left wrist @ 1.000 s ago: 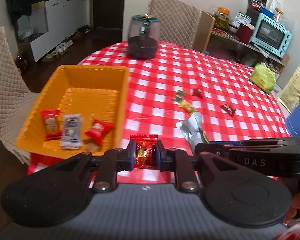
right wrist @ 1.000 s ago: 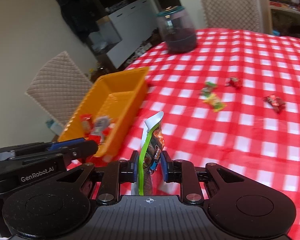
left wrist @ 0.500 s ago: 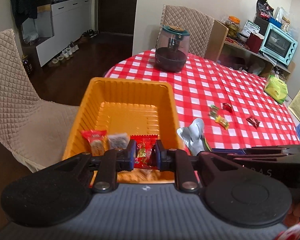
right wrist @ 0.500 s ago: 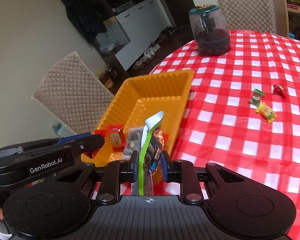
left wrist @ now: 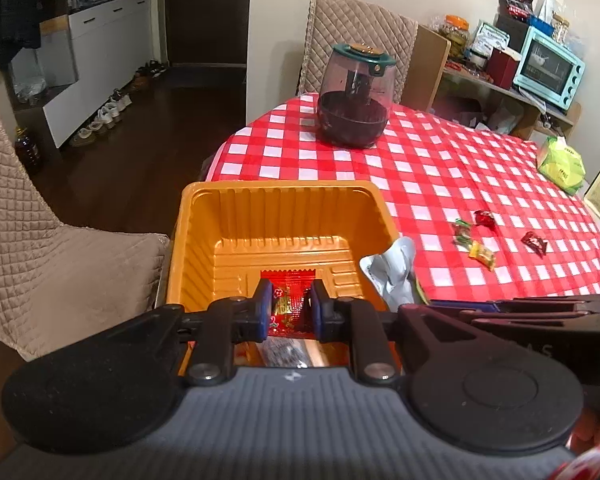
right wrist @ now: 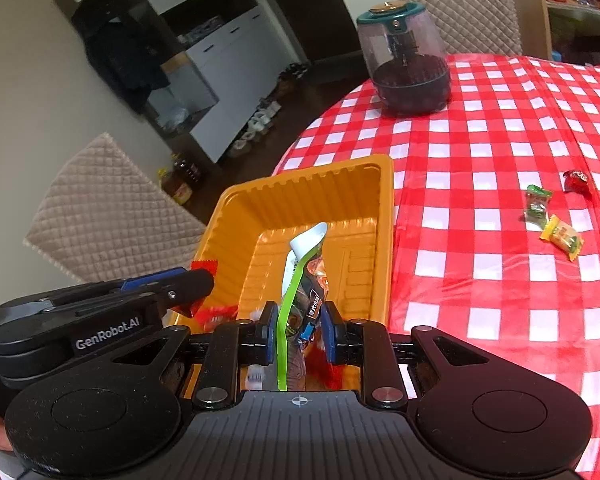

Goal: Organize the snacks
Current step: 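Carry the candy and the silver packet over the orange tray with both grippers, then open the left gripper to drop the candy while the right gripper releases the silver packet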

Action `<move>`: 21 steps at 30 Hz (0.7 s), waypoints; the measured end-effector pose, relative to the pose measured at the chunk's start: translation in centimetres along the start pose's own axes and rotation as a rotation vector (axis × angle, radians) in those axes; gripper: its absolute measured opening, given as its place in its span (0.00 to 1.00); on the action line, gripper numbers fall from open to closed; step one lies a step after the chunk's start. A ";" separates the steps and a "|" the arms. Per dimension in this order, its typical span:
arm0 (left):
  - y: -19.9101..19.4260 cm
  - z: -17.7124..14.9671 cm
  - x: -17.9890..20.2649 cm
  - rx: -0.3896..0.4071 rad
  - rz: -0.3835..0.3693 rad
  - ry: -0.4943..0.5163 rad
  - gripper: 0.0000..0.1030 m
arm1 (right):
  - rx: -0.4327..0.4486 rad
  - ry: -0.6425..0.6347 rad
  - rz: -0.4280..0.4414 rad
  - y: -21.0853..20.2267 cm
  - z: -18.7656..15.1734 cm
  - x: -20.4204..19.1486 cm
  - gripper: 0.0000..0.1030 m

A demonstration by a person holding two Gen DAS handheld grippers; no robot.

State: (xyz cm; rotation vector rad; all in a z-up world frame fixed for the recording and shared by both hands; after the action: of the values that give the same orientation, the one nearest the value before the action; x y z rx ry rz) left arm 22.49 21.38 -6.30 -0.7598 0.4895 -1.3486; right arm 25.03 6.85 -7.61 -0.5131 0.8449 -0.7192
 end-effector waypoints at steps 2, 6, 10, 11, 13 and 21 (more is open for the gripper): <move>1.0 0.5 -0.5 -0.008 0.001 0.010 0.18 | 0.002 0.015 -0.008 0.7 0.5 0.1 0.22; 2.7 1.5 -1.2 -0.020 -0.003 0.023 0.18 | 0.001 0.032 -0.028 2.0 1.2 0.1 0.22; 4.2 1.8 -1.7 -0.037 -0.009 0.026 0.18 | -0.004 0.035 -0.046 3.1 1.7 0.0 0.22; 4.5 1.8 -1.8 -0.043 -0.010 0.027 0.18 | -0.005 0.035 -0.050 3.3 1.7 0.0 0.22; 5.0 1.9 -1.9 -0.050 -0.012 0.030 0.18 | -0.008 0.035 -0.056 3.7 1.8 -0.1 0.22; 7.1 1.7 -2.3 -0.089 -0.021 0.031 0.18 | -0.018 0.041 -0.074 4.9 2.2 -0.1 0.22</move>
State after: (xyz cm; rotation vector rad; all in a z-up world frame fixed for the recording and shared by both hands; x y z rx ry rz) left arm 28.15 24.32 -10.58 -0.8199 0.5702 -1.3670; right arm 28.50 10.42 -9.53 -0.5498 0.8750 -0.7925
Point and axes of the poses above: each gripper's, at about its wrist camera, not at the fingertips, and y roughly the way its jaws point, x to its right, z to its top, the point moved 7 cm from there along y, roughly the way its jaws point, and after that the axes turned 3 degrees about -y, right-handed, at the moved point
